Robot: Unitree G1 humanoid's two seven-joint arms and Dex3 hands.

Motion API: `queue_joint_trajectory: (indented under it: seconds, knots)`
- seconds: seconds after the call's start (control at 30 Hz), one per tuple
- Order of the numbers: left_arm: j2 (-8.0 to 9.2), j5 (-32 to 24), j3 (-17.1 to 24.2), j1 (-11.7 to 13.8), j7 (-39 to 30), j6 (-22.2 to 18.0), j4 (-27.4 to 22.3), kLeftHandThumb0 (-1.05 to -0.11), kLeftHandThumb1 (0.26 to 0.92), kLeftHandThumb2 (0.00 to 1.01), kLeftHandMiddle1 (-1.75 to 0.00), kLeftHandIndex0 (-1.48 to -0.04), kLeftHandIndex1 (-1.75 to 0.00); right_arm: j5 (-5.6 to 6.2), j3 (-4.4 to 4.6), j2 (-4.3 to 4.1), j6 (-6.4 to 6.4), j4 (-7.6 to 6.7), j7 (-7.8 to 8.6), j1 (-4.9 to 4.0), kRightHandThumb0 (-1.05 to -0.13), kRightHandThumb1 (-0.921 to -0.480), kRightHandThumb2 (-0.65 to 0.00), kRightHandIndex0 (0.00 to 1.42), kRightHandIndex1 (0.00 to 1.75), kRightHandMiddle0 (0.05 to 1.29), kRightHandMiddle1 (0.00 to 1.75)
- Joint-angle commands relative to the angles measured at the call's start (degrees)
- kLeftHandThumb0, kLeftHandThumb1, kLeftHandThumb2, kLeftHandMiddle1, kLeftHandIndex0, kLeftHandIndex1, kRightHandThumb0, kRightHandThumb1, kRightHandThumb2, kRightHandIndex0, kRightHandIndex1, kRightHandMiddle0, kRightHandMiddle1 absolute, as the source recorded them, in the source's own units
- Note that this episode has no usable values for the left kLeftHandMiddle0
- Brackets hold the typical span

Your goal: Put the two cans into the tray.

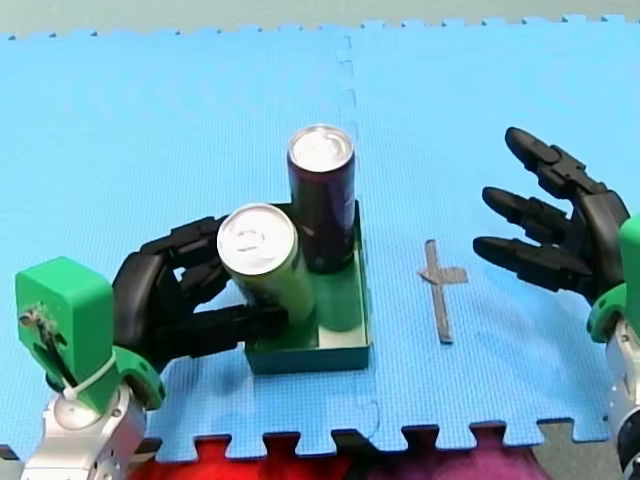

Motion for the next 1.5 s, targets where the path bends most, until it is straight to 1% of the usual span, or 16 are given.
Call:
queue_joint_trajectory:
  seconds: [0.0,0.07,0.1,0.13,0.23,0.37,0.5,1.13,1.23,1.3,1.47]
  knots:
    - [0.67,1.2,-0.8,-0.1,0.4,-0.3,-0.6,-0.748,0.823,0.01,0.0,-0.76,0.0,0.03,-0.03,-0.3,-0.09,-0.19,-0.05,-0.08,-0.695,-0.721,0.0,0.52,0.0,0.42,0.0]
    - [1.34,2.9,-1.8,0.1,0.4,-0.5,-1.3,-0.818,0.844,0.01,0.0,-0.59,0.0,0.04,-0.04,-0.29,-0.09,-0.18,-0.1,-0.08,-0.694,-0.721,0.0,0.52,0.0,0.42,0.0]
    - [1.68,3.6,-2.4,0.3,0.3,-0.3,-1.8,-0.841,0.851,0.01,0.0,-0.56,0.0,0.04,-0.04,-0.29,-0.1,-0.18,-0.12,-0.08,-0.694,-0.721,0.0,0.52,0.0,0.43,0.0]
    - [1.98,4.1,-2.9,0.5,0.2,0.0,-2.2,-0.895,0.863,0.01,0.0,-0.52,0.0,0.04,-0.04,-0.29,-0.1,-0.18,-0.14,-0.07,-0.695,-0.721,0.0,0.53,0.0,0.43,0.0]
    - [2.8,5.4,-3.8,0.6,0.1,0.6,-2.9,-0.976,0.891,0.02,0.0,-0.48,0.0,0.02,-0.02,-0.31,-0.08,-0.17,-0.17,-0.09,-0.696,-0.721,0.0,0.52,0.0,0.43,0.0]
    - [3.11,5.9,-4.1,0.7,0.3,1.0,-3.2,-1.028,0.913,0.01,0.0,-0.47,0.0,-0.02,0.02,-0.35,-0.09,-0.15,-0.23,-0.11,-0.698,-0.72,0.0,0.52,0.0,0.43,0.0]
    - [3.19,5.8,-4.1,0.7,0.4,1.1,-3.2,-1.047,0.92,0.01,0.0,-0.47,0.0,-0.07,0.07,-0.33,-0.13,-0.16,-0.31,-0.09,-0.699,-0.721,0.0,0.52,0.0,0.43,0.0]
    - [3.55,6.1,-4.7,1.0,0.6,1.3,-3.6,-1.048,0.921,0.05,0.0,-0.46,0.0,-0.06,0.13,-0.39,-0.23,-0.25,-0.32,0.02,-0.709,-0.722,0.0,0.51,0.0,0.42,0.0]
    - [4.41,6.4,-4.9,1.1,0.0,0.8,-3.4,-1.048,0.921,0.05,0.0,-0.38,0.0,-0.1,0.17,-0.38,-0.27,-0.29,-0.41,0.06,-0.708,-0.723,0.0,0.51,0.0,0.42,0.0]
    - [5.37,6.6,-5.0,1.4,-0.8,0.3,-3.5,-1.048,0.921,0.05,0.0,-0.35,0.0,-0.06,0.15,-0.4,-0.24,-0.32,-0.4,0.1,-0.708,-0.723,0.0,0.51,0.0,0.42,0.0]
    - [8.86,8.2,-6.0,2.8,-3.5,-0.5,-5.6,-1.048,0.915,0.04,0.0,-0.26,0.0,-0.08,0.19,-0.4,-0.06,-0.35,-0.42,0.11,-0.711,-0.723,0.0,0.52,0.0,0.42,0.0]
